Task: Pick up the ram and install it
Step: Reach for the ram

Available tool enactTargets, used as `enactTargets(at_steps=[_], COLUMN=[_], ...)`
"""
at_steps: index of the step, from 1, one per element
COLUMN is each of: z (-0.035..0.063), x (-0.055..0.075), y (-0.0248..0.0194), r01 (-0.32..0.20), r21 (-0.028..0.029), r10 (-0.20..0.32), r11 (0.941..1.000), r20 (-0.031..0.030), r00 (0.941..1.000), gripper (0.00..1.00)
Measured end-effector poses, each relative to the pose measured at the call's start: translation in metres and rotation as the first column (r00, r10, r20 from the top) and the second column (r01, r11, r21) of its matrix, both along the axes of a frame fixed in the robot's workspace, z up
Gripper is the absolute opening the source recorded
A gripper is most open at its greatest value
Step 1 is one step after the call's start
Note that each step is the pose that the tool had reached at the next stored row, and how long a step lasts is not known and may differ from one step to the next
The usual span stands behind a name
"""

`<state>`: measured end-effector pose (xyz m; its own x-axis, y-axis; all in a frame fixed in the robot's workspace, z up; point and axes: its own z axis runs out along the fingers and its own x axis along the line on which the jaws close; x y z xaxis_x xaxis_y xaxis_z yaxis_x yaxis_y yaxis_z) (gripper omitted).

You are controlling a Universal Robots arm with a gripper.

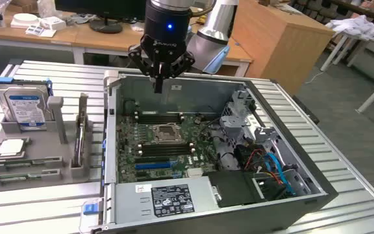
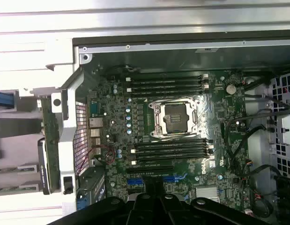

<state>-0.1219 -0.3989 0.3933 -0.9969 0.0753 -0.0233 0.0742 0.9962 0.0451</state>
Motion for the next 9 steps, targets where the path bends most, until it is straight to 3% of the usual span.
enactTargets(at_steps=[9], z=[0.0000], x=[0.0000], y=[0.0000], r01=[0.000], r21=[-0.0001], r10=[0.000], r11=[1.0000], r20=[0.0000], r00=[1.0000], gripper=[0.11])
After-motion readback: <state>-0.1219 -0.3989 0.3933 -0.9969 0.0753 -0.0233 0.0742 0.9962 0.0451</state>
